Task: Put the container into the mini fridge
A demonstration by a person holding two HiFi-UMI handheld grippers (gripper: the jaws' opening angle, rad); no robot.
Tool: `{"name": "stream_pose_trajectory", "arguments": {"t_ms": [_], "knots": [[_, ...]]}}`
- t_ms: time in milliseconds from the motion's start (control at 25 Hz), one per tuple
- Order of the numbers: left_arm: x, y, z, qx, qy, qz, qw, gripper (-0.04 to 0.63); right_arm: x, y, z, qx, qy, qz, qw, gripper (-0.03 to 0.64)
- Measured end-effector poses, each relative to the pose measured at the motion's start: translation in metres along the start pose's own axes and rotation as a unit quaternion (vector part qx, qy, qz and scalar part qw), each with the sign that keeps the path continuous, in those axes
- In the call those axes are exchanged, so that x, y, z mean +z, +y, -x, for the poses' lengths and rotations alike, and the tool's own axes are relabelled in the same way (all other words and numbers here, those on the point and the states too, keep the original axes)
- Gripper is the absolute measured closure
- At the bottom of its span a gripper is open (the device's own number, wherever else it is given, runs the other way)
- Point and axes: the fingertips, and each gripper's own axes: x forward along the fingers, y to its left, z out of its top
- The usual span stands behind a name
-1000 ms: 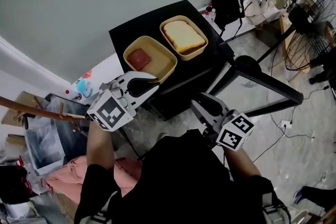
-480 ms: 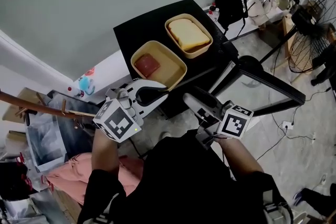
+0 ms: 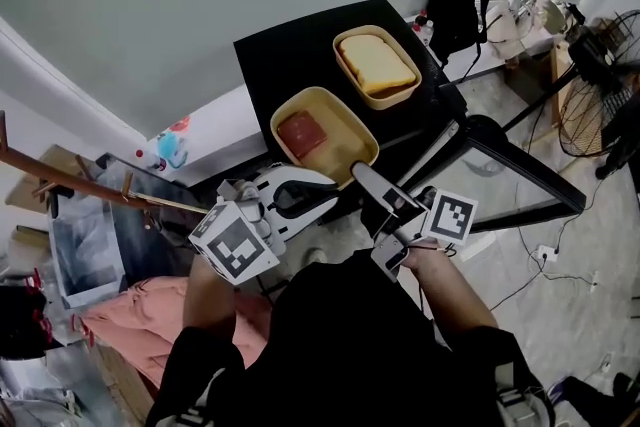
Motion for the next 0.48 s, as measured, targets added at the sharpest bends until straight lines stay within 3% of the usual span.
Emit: {"name": "stream_pose_trajectory", "arguments": {"t_ms": [280,480], "knots": [[0.009,-0.016,0.002,0.003,-0.019,0.017,0.9997,0.554,-0.008,0.000,-0.008,0.027,0.002,-0.068,0.997,0.319],[0.016,-0.027,0.000,0.011,-0.029,0.035,0.9989,0.554,-0.009,0.003,-0.003,0.044,-0.001,-0.094,0.995,0.375]]}}
